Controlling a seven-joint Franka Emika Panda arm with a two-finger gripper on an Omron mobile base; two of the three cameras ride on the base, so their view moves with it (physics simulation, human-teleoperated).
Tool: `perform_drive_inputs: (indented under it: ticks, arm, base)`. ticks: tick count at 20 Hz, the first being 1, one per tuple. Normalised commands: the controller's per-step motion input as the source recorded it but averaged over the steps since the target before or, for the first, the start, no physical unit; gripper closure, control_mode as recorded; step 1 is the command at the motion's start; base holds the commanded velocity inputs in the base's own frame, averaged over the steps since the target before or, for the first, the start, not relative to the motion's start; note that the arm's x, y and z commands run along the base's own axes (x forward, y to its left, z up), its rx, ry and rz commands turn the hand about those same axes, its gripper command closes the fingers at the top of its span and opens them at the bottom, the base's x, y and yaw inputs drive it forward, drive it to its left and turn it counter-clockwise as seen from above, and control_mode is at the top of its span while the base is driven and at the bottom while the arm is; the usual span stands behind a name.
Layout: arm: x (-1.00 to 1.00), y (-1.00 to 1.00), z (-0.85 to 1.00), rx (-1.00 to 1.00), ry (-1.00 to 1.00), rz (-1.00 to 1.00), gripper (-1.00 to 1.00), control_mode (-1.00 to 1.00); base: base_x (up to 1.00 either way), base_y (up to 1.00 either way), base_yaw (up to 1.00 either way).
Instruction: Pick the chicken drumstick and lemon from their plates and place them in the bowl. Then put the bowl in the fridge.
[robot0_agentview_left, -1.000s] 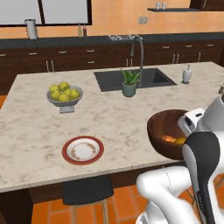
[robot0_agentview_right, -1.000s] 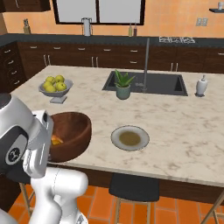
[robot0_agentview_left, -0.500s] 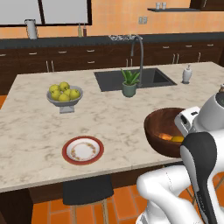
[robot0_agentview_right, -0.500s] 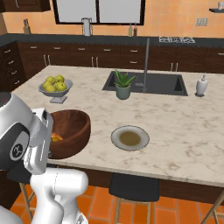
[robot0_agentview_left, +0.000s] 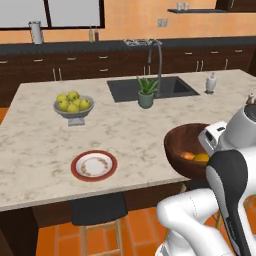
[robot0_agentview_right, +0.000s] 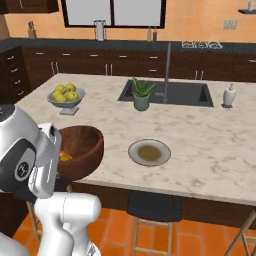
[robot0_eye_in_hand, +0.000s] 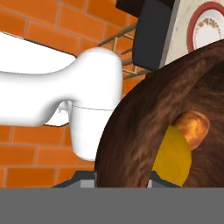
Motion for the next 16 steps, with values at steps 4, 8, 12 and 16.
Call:
perform_drive_inputs:
  ticks: [4, 8, 12, 16]
  arm:
    - [0.0, 0.0, 0.0, 0.0, 0.0, 0.0, 1.0, 1.0]
    - [0.0, 0.0, 0.0, 0.0, 0.0, 0.0, 1.0, 1.0]
    - [0.0, 0.0, 0.0, 0.0, 0.0, 0.0, 1.0, 1.0]
    - [0.0, 0.0, 0.0, 0.0, 0.0, 0.0, 1.0, 1.0]
  base:
    - [-1.0, 0.0, 0.0]
    - [-1.0, 0.0, 0.0]
    - [-0.9, 0.0, 0.0]
    - [-0.39, 0.0, -0.32]
